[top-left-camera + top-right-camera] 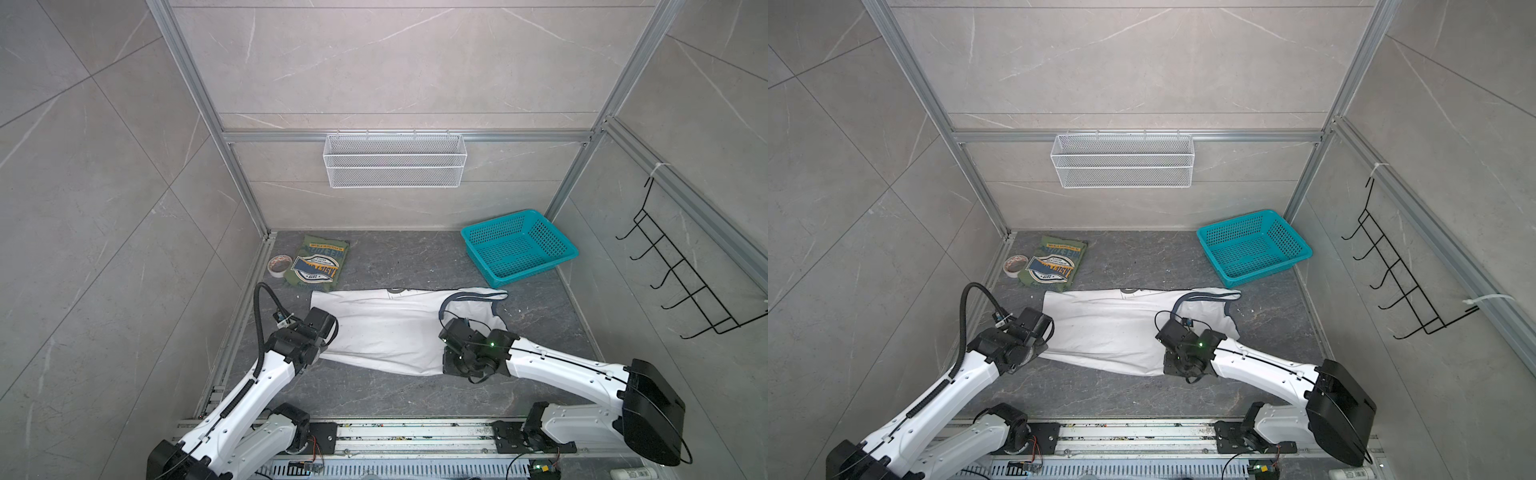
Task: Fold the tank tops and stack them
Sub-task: 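Push the folded edge away from the robot with both grippers to flatten it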
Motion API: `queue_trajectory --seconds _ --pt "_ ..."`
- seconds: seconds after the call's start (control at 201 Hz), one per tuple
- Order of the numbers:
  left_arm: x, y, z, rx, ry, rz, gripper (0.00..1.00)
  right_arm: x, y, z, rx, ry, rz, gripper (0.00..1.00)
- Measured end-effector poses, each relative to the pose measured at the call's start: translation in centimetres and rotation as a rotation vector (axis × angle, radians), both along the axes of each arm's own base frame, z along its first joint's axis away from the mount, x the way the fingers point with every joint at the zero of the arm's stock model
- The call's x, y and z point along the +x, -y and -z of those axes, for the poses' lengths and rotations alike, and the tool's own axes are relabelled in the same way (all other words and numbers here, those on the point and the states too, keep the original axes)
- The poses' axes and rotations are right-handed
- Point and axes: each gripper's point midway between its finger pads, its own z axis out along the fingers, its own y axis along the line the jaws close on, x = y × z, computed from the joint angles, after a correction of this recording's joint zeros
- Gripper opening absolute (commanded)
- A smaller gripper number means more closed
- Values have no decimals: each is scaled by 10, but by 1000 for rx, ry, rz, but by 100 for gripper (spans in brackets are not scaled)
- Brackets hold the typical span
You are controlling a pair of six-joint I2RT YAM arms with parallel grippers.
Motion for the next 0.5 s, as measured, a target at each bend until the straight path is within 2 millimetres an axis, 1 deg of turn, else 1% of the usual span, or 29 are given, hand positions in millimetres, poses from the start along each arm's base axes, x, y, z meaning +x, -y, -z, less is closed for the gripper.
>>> queue_trajectory --seconds 0.1,0.239,0.388,0.498 --pt "24 7 -7 27 7 5 0 28 1 -13 17 6 31 1" --pt "59 12 -2 56 -18 6 0 72 4 -23 1 16 40 0" --pt "91 7 7 76 -41 -16 0 108 5 -23 -15 18 27 1" --pt "107 -1 14 82 -56 -41 0 131 3 -19 -24 14 16 2"
